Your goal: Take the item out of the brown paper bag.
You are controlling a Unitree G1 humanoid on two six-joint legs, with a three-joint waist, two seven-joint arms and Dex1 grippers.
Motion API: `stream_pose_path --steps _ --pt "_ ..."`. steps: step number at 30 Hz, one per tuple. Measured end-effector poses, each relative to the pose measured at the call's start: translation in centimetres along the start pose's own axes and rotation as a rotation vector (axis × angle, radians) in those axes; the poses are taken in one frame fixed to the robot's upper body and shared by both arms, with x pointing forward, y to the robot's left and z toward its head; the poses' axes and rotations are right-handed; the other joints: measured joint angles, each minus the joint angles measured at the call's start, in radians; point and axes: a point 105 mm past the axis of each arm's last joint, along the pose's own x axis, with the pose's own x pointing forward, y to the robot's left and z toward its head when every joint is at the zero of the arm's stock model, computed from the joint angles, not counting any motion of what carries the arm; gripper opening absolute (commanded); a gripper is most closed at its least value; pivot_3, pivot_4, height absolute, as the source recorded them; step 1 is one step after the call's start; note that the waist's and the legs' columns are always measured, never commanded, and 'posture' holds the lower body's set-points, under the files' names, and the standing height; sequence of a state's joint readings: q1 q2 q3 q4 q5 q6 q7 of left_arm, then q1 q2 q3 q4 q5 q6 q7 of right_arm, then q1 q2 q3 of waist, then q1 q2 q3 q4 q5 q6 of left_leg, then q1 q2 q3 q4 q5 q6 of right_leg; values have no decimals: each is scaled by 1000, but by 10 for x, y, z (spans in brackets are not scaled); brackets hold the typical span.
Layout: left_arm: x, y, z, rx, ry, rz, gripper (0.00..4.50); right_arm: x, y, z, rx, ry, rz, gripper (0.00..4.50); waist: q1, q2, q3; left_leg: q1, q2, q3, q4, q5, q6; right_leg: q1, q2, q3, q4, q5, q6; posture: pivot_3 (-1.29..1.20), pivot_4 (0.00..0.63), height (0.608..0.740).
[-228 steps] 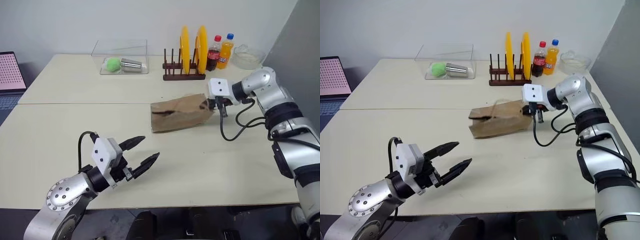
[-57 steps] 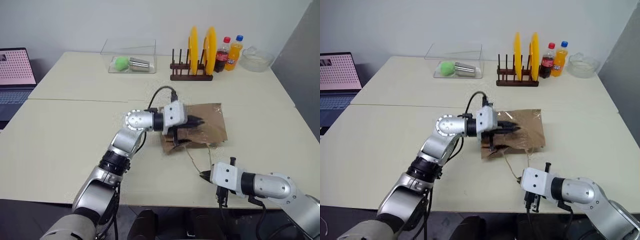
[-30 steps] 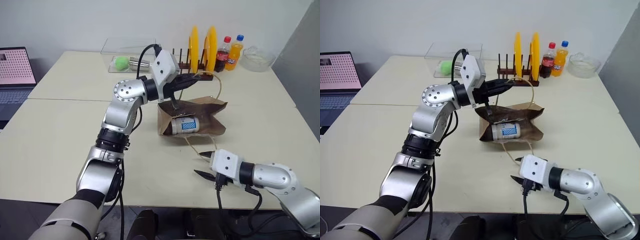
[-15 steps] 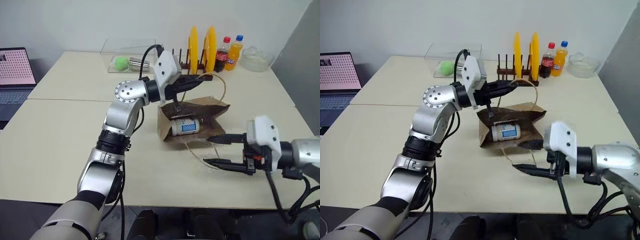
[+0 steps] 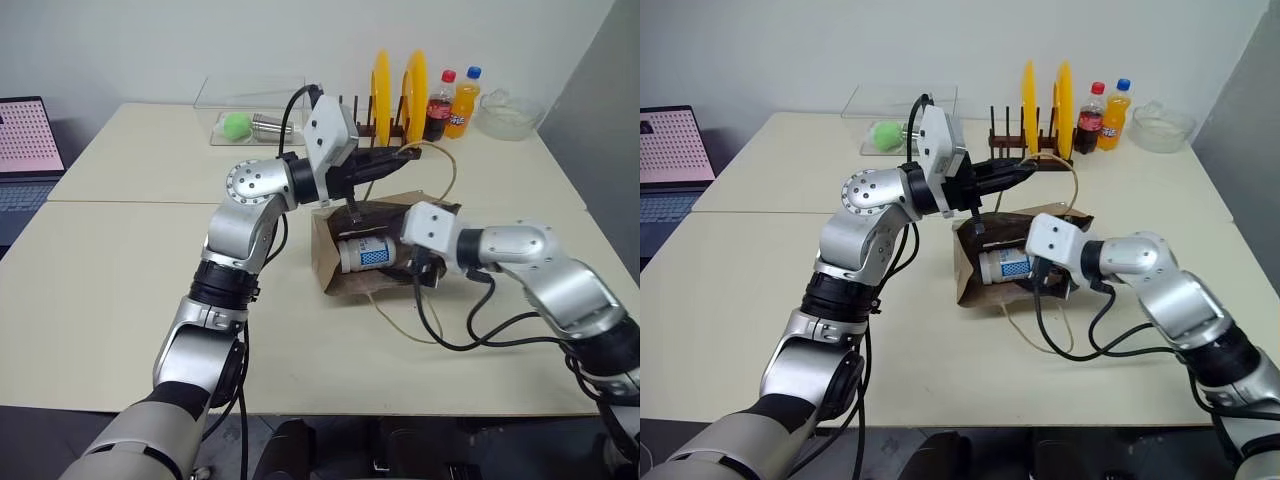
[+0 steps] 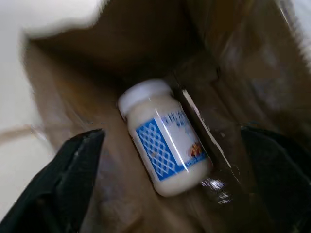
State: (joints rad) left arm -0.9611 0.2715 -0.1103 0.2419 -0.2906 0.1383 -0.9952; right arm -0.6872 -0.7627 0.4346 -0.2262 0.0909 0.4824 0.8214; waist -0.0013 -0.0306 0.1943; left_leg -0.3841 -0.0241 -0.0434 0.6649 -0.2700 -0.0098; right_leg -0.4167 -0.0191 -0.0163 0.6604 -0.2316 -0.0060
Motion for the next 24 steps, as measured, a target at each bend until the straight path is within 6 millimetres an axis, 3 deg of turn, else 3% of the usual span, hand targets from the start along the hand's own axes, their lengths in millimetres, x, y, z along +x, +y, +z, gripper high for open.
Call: stream_pose_path --steps 7,12,17,20,22,24 --pt "-1 0 -1 1 4 3 0 25 4 -1 -169 61 39 4467 -1 0 0 -1 0 2 0 1 -1 -3 0 2 3 0 -1 0 150 740" --pt "-2 0 -1 4 5 5 0 40 8 -13 -234 145 92 4467 -1 0 0 -1 0 3 0 1 -2 -4 0 3 3 0 -1 0 150 740" --pt "-3 1 -1 11 4 6 0 53 -1 -20 -340 224 109 4467 -2 0 0 0 0 3 1 1 -2 -3 0 3 4 1 -1 0 150 740" --pt "-3 1 -2 12 8 8 0 57 -4 -24 -363 243 111 3923 -2 0 0 0 0 3 1 1 -2 -4 0 3 4 1 -1 0 150 740" --pt "-6 1 -4 15 18 13 0 57 -3 -23 -377 238 126 3235 -2 0 0 0 0 3 1 1 -2 -4 0 3 4 1 -1 0 150 740" --pt "-7 2 -5 22 28 17 0 56 -3 -23 -384 235 131 3037 -2 0 0 0 0 3 1 1 -2 -4 0 3 4 1 -1 0 150 740"
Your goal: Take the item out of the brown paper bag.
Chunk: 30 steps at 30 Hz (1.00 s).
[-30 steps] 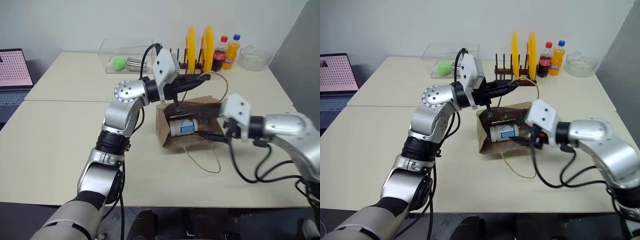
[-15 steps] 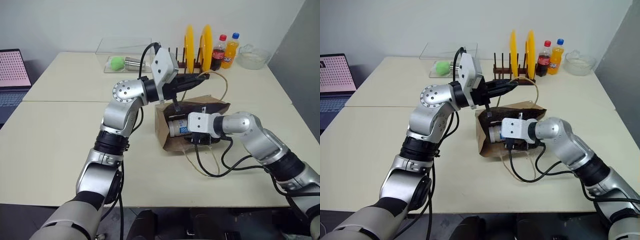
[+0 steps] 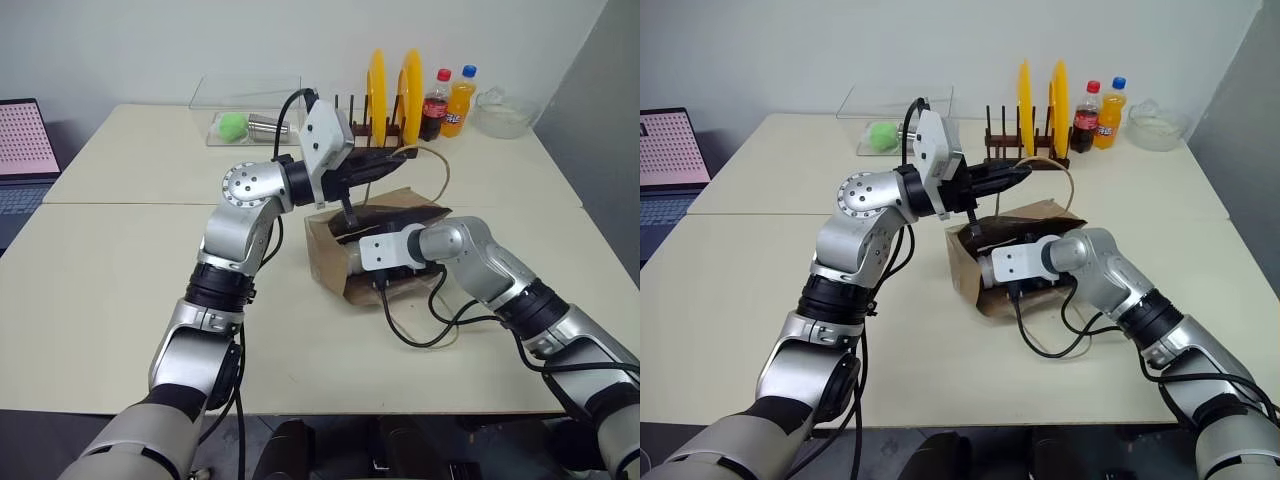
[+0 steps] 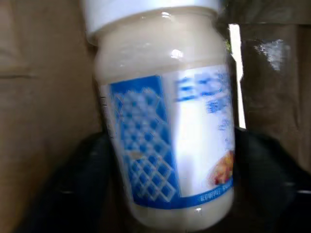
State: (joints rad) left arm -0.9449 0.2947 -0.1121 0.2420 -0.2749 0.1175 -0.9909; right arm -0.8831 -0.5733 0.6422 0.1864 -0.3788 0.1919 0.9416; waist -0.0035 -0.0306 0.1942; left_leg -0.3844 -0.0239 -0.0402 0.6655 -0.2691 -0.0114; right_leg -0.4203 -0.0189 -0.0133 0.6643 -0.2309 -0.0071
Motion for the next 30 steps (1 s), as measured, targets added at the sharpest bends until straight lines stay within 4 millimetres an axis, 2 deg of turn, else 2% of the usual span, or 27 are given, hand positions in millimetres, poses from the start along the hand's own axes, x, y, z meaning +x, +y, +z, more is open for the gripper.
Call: stream_pose_path --steps 4,9,12,16,20,25,27,29,30 --pt "-5 6 -8 10 34 27 0 -10 -3 6 -16 -33 0 3037 0 0 0 0 0 0 0 0 0 0 0 0 0 0 0 0 150 740" --pt "-15 22 -30 16 122 103 0 -41 -17 26 -38 -154 -82 3037 1 0 0 -1 0 0 0 0 0 -1 0 -1 0 0 0 0 150 740" --pt "-16 30 -32 36 143 128 0 -59 -26 36 -58 -225 -141 3037 1 0 0 -1 0 -1 0 -1 1 -1 0 -1 0 0 0 0 150 740" --pt "-16 39 -32 61 157 150 0 -77 -20 52 -17 -390 -171 3037 1 0 0 -1 0 0 0 -1 2 -1 0 -1 0 0 0 0 150 740" --pt "-16 40 -38 52 179 162 0 -98 -27 64 28 -535 -262 3037 0 0 0 -1 0 -1 0 -1 2 -1 0 -1 1 0 0 0 150 740" --pt "-17 41 -42 45 193 165 0 -129 -47 70 93 -651 -418 3037 0 0 0 -1 0 -1 0 -1 2 -1 0 -1 1 0 0 0 150 740" --pt "-17 41 -42 46 194 165 0 -142 -60 68 178 -699 -501 3037 1 0 0 -1 0 -1 0 -1 2 -1 0 -1 1 0 0 0 150 740" --pt "-17 41 -41 48 193 165 0 -158 -76 59 229 -695 -602 3037 2 0 0 -1 0 -1 0 -1 2 -1 0 -1 1 0 0 0 150 740" --pt "-17 42 -40 50 192 165 0 -167 -84 48 240 -658 -656 3037 2 0 0 -1 0 0 0 -1 2 -1 -1 -1 0 0 0 0 150 740"
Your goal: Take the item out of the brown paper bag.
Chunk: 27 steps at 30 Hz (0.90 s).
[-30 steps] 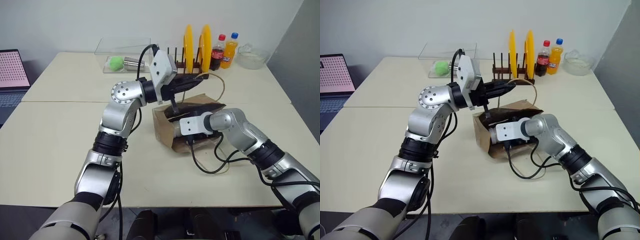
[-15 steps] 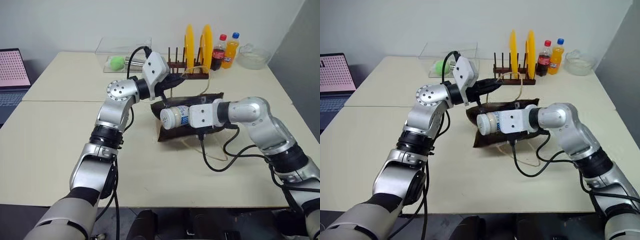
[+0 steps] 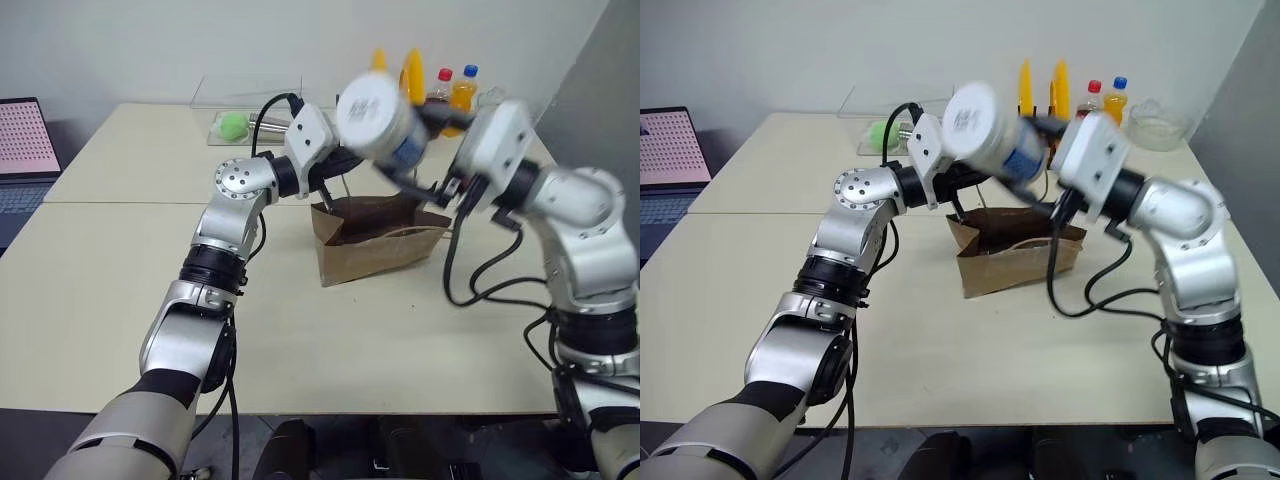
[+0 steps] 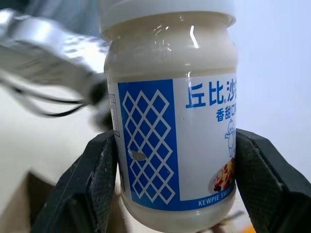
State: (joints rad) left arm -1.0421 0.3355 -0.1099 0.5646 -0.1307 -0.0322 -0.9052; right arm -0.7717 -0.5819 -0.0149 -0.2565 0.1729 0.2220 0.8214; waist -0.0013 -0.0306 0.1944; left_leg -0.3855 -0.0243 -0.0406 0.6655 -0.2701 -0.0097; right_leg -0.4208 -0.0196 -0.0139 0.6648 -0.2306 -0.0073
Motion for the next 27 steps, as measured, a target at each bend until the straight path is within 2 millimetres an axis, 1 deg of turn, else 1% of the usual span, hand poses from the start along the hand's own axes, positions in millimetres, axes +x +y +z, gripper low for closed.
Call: stream_pose_path --steps 1,3,5,6,7,9,11,14,18,23,27 --pt "0 1 1 3 -1 1 0 -7 -14 -6 -15 40 -51 3037 1 0 0 0 0 0 0 0 0 0 0 0 0 0 0 0 150 740" --pt "-3 5 2 12 5 11 0 -26 -42 -25 -37 146 -153 3037 5 0 0 0 0 1 0 0 0 0 0 0 -1 0 0 0 150 740" --pt "-5 7 2 11 6 19 0 -50 -54 -51 -85 295 -173 3037 8 0 0 0 0 2 -1 0 0 0 0 0 -1 0 0 0 150 740" --pt "-6 8 1 10 10 22 0 -62 -57 -67 -89 377 -176 3037 7 0 0 -1 0 3 -1 0 0 0 0 1 -1 0 0 0 150 740" --pt "-6 8 1 10 10 22 0 -71 -57 -79 -93 434 -171 3037 6 0 0 0 0 4 -1 0 1 0 -1 1 -1 0 0 0 150 740" --pt "-6 8 1 10 10 22 0 -92 -50 -114 -76 595 -137 3037 2 0 0 0 2 8 -1 0 1 -1 -1 2 -1 0 0 0 150 740" --pt "-6 8 1 10 9 20 0 -108 -39 -139 -56 718 -82 3037 -2 0 0 0 2 10 -1 0 1 -1 0 3 0 0 0 0 150 740" --pt "-6 8 1 10 10 20 0 -122 -18 -166 -19 852 28 3037 -12 0 0 1 3 12 -1 0 1 -1 0 5 1 0 0 0 150 740" --pt "-6 7 1 12 13 19 0 -126 6 -186 12 941 153 3037 -18 0 0 2 3 12 -1 0 1 -1 0 4 1 0 0 0 150 740" --pt "-6 7 0 17 19 17 0 -124 34 -206 55 1002 299 3037 -20 0 0 1 3 12 -1 0 1 -1 0 4 1 0 0 0 150 740" --pt "-6 7 -1 19 21 17 0 -123 32 -208 56 1010 335 3037 -20 0 0 1 3 12 -1 0 0 -1 0 4 0 0 0 0 150 740"
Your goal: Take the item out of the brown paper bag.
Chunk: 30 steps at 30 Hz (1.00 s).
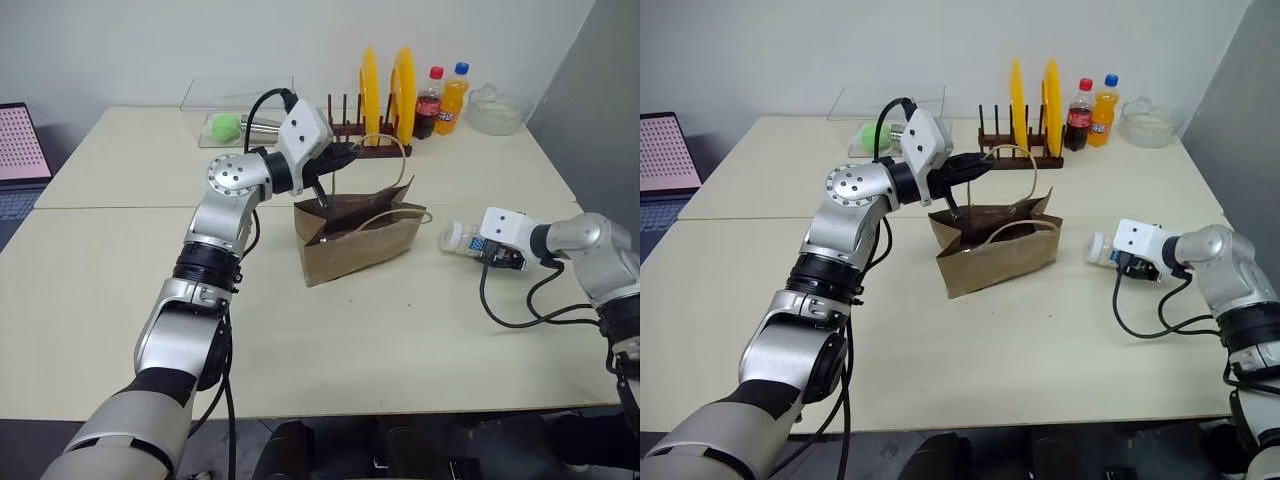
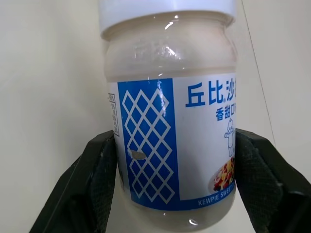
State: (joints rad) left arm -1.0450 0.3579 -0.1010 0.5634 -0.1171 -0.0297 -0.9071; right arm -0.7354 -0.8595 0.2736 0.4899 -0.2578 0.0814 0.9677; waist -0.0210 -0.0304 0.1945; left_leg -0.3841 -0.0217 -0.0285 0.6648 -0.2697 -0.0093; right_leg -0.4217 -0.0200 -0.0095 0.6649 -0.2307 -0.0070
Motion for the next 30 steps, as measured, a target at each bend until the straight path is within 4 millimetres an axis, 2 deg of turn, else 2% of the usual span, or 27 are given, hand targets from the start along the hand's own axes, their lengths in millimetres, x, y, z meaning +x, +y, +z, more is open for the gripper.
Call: stream_pose_path --steps 1,5,13,19,22,23,26,28,30 --pt "-1 0 -1 -1 1 0 0 1 -1 0 -4 0 8 3037 0 0 0 0 0 0 0 0 0 0 0 0 0 0 0 0 150 740" --pt "-2 -2 -5 -10 9 -1 0 3 1 -1 -6 6 42 4411 0 0 0 0 0 -1 0 0 0 0 0 0 0 0 0 0 150 740" --pt "-2 -2 -3 -2 6 0 0 -1 0 1 31 -11 65 4463 0 0 0 0 0 0 0 0 0 0 0 0 1 0 0 0 150 740" --pt "-3 0 -7 0 26 15 0 -42 -15 9 112 -101 3 4463 5 0 0 0 0 -1 0 0 0 0 0 -1 0 0 0 0 150 740" --pt "-4 2 -10 2 29 27 0 -61 -11 10 203 -184 -12 4463 11 0 0 0 0 -2 0 0 0 1 0 -1 1 0 0 0 150 740" --pt "-3 2 -11 0 28 26 0 -68 -6 13 236 -239 -17 4463 13 0 0 0 0 -2 0 0 0 1 0 -1 1 0 0 0 150 740" --pt "-6 2 -12 -7 31 14 0 -88 10 41 286 -441 -34 4463 13 0 0 0 0 -2 0 0 0 1 0 -1 1 0 0 0 150 740" --pt "-7 3 -14 -10 36 10 403 -99 22 67 290 -568 -76 4500 13 0 0 1 1 -3 1 0 0 1 0 -1 2 0 0 0 150 740" --pt "-12 8 -18 -17 60 23 868 -104 50 98 317 -705 -103 4500 14 -1 0 1 1 -5 0 0 0 2 1 -3 2 0 1 0 150 740"
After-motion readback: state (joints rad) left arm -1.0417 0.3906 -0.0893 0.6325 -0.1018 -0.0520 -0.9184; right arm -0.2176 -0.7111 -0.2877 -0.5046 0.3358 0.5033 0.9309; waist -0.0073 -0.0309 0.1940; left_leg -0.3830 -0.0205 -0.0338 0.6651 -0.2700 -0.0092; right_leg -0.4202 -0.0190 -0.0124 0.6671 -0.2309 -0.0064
